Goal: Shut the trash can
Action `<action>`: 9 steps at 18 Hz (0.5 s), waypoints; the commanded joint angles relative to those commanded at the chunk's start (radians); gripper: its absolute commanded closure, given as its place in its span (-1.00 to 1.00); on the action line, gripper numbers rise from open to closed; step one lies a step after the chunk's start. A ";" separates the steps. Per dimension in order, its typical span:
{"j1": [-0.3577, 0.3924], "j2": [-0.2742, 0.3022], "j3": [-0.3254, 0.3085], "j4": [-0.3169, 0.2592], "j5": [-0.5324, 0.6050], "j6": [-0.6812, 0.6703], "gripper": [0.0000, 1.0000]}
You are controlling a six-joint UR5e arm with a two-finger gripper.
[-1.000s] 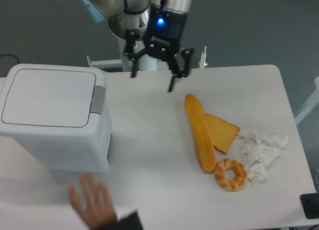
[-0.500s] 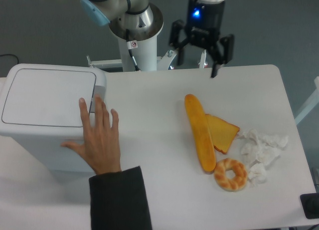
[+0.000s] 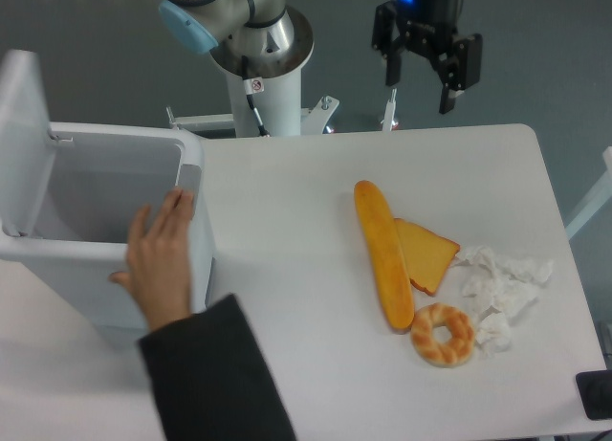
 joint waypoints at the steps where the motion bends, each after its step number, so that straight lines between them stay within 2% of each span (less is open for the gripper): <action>1: -0.002 0.000 -0.002 0.000 0.000 0.000 -1.00; 9: 0.000 0.012 -0.009 0.002 -0.005 -0.003 -1.00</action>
